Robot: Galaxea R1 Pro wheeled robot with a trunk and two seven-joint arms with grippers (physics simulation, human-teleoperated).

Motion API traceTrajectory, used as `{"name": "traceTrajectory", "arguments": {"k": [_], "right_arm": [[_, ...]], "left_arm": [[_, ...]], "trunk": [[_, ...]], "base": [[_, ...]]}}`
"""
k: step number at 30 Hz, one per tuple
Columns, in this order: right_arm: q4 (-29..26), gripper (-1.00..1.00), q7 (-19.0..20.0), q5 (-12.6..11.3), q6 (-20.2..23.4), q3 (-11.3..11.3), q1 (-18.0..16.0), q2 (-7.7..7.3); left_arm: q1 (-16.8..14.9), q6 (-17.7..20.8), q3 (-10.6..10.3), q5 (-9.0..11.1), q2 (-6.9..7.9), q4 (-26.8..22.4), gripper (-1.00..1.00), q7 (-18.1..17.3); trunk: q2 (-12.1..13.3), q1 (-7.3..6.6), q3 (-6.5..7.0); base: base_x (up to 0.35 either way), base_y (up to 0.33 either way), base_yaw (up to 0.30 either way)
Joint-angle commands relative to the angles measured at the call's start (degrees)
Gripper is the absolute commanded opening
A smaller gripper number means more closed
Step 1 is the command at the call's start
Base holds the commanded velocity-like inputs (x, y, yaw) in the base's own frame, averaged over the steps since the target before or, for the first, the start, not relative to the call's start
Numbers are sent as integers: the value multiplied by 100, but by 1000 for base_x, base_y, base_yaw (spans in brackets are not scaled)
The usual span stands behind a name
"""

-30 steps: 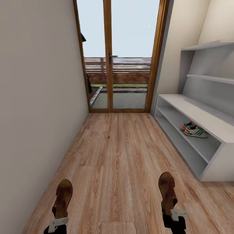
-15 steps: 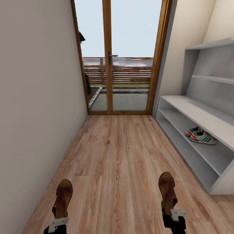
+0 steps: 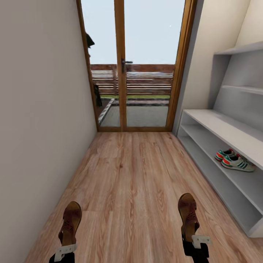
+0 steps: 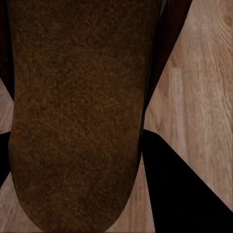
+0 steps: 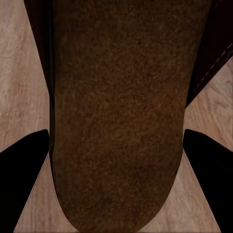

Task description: Pick up the two gym shoes and the two sandals from the corridor floor and place them onto the hallstand (shoe rack) in the corridor, making sure they are on the rack and not on the floor. Arrange them so the two gym shoes are next to each other and the two sandals are next to each other.

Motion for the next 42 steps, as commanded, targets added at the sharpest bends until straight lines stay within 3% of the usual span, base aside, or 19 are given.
{"name": "traceTrajectory", "arguments": {"k": [1, 42], "right_arm": [[5, -100, -28, 61, -16, -27, -3, 2], [13, -100, -27, 62, -17, -27, -5, 0]], "left_arm": [[-6, -22, 50, -50, -4, 2, -100, -43], [-6, -23, 50, -50, -4, 2, -100, -43]], "trunk": [[-2, 2, -5], [-2, 2, -5]], "base": [[340, 0, 0], [340, 0, 0]]}}
